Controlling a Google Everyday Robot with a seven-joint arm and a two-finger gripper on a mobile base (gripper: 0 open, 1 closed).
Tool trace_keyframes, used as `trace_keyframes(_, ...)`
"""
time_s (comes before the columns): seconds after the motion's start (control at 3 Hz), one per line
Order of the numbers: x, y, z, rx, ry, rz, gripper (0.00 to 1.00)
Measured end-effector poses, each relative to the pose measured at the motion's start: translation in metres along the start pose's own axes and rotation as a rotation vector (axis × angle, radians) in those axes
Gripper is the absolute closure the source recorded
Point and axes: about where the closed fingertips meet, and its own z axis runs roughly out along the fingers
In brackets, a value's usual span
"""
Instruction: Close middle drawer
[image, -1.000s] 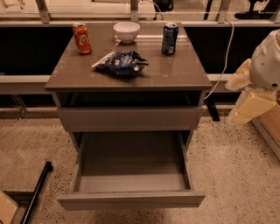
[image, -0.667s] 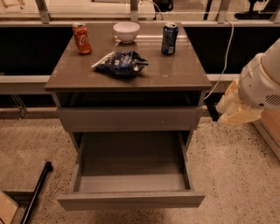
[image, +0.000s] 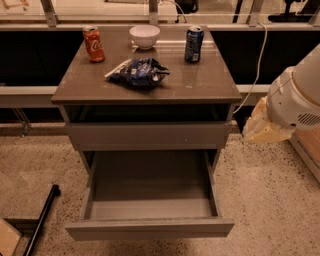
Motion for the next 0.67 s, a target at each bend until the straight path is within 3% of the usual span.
trace_keyframes(0.67, -0.023, 0.044, 0.089, -0.103, -0.152, -0.022, 1.0)
